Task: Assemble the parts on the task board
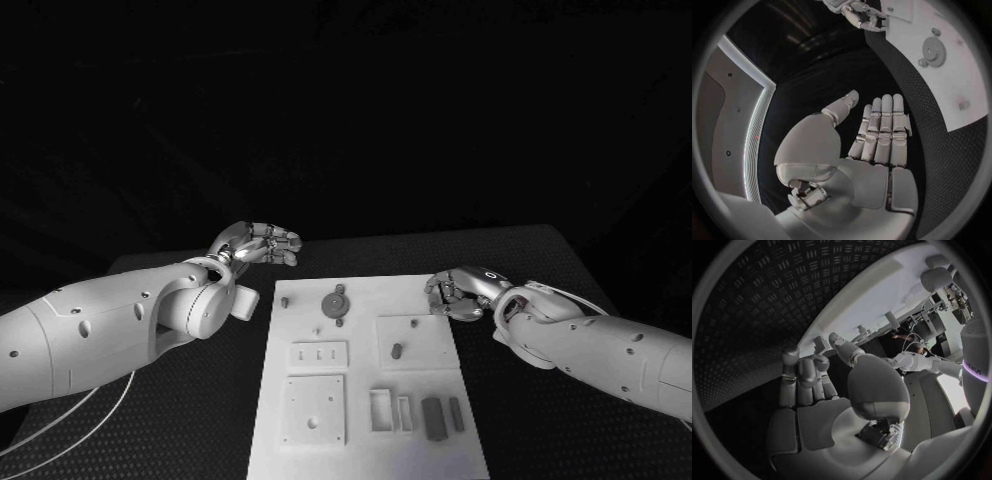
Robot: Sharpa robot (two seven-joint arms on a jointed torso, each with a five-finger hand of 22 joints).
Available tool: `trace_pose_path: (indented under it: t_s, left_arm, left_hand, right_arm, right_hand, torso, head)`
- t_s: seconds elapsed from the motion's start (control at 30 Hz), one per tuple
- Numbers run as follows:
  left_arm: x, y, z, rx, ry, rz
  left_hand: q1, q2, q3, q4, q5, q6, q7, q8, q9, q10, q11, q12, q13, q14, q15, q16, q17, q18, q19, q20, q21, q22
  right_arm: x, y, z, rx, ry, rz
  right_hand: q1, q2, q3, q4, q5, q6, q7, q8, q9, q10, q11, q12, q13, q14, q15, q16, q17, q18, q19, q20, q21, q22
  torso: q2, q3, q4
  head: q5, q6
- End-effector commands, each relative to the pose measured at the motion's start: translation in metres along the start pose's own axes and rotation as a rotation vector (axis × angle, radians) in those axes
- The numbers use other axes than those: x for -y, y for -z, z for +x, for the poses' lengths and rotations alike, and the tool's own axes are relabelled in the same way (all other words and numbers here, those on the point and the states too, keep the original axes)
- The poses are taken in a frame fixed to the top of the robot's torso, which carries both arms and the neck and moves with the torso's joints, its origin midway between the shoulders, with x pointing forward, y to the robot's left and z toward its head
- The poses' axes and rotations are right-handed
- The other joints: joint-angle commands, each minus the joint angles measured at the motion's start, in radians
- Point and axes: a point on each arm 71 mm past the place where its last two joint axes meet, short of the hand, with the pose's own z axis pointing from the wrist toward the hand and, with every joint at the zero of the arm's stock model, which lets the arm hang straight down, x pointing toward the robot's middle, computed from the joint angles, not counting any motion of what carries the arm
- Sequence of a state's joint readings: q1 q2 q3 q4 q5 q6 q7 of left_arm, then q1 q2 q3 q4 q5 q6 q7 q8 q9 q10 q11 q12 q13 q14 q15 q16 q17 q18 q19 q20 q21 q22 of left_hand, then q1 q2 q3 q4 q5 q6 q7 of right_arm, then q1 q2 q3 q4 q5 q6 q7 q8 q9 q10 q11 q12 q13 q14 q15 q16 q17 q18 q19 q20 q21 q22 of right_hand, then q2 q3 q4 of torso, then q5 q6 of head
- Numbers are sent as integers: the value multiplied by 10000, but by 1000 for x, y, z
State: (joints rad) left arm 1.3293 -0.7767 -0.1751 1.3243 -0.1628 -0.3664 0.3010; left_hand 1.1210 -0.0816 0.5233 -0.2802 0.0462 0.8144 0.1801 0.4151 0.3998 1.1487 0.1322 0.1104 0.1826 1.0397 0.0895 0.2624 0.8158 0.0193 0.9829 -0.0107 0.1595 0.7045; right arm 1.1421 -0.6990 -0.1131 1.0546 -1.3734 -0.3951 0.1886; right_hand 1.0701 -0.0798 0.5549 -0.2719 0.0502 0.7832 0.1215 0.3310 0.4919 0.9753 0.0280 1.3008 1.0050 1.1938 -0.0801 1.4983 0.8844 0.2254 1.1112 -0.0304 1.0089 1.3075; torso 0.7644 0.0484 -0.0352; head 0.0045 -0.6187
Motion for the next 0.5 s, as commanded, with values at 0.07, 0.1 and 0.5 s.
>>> trace_pose_path:
  t_s: [0.07, 0.1, 0.5]
  left_arm:
    - [2, 0, 3, -161, 54, 87]
    - [2, 0, 3, -162, 55, 88]
    - [1, 0, 4, -171, 154, 18]
  left_hand:
    - [-50, 16, -27, -16, 42, -48, 49, -30, 10, -41, 11, -49, 10, 61, 11, -53, 12, 168, 52, 15, -45, 12]
    - [-50, 16, -27, -16, 42, -48, 49, -30, 11, -41, 11, -49, 10, 61, 10, -53, 12, 168, 52, 15, -45, 12]
    - [-50, 21, -24, -16, 42, -49, 50, -33, 13, -39, 11, -52, 12, 63, 11, -57, 16, 167, 53, 16, -48, 13]
  right_arm:
    - [0, 0, 3, -212, 177, 3]
    - [0, 0, 3, -234, 209, 17]
    - [0, -1, 3, -245, 340, 18]
  right_hand:
    - [-21, 118, 14, -67, 2, 1848, 3, 73, 19, -352, -142, 40, -22, -7, -88, 53, 18, 364, 40, -67, 56, 179]
    - [-27, 131, 14, -64, 2, 1869, -6, 81, 27, -345, -150, 39, -25, -1, -95, 54, 24, 364, 42, -68, 56, 178]
    - [-41, 221, 29, -59, 2, 1964, -47, 118, 65, -318, -188, 31, -41, 5, -129, 50, 14, 364, 43, -72, 55, 177]
  torso:
    - [8, 4, 4]
    - [10, 4, 6]
    - [8, 2, 5]
  head:
    - [15, -10]
    - [15, -6]
    - [22, -88]
